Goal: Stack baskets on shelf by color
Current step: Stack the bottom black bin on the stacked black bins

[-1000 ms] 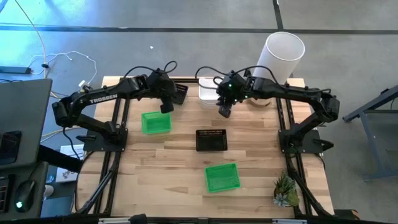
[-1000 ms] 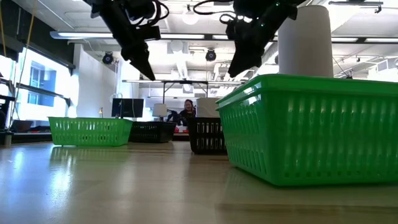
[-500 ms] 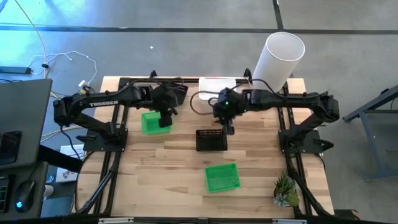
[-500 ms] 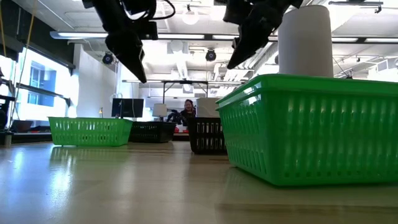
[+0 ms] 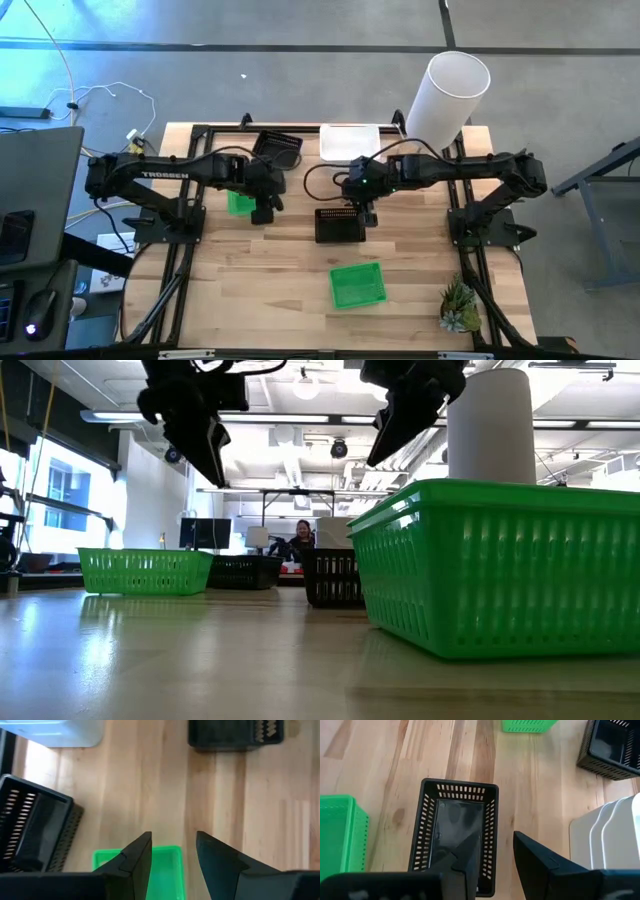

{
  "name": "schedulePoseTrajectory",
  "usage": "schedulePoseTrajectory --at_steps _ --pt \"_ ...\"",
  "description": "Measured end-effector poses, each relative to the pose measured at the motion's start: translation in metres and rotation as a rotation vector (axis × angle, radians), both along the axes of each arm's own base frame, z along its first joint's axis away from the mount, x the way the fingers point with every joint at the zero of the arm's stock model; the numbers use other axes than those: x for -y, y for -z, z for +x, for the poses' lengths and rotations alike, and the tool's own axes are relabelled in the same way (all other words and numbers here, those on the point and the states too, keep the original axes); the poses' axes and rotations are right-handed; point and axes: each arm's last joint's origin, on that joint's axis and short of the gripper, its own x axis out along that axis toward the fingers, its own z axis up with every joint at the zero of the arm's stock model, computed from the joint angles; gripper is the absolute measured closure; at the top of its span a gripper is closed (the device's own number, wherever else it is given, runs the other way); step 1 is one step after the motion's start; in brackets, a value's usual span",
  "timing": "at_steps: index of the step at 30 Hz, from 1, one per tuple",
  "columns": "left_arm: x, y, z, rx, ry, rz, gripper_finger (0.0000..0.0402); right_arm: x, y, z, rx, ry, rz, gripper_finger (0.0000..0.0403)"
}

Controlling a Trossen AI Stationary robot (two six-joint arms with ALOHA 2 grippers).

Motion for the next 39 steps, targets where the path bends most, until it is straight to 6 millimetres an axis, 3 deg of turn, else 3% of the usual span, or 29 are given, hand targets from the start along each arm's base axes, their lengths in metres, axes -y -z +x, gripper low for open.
schedulePoseTrajectory --at_steps 11,27,34,39 --pt "0.021 0.0 0.003 0.0 0.051 -0.014 0.0261 0.001 0.002 -0.002 -0.032 0.053 0.003 0.0299" --pt "0.023 0.0 0.004 0.004 0.045 -0.021 0.0261 0.003 0.003 -0.003 -0.046 0.076 -0.073 0.0298" --pt "0.023 0.0 0.004 0.005 0.046 -0.021 0.0261 0.004 0.008 -0.004 -0.083 0.096 -0.058 0.0248" --pt "0.023 0.0 0.004 0.005 0.045 -0.019 0.0261 0.004 0.023 0.003 -0.155 0.071 -0.063 0.0213"
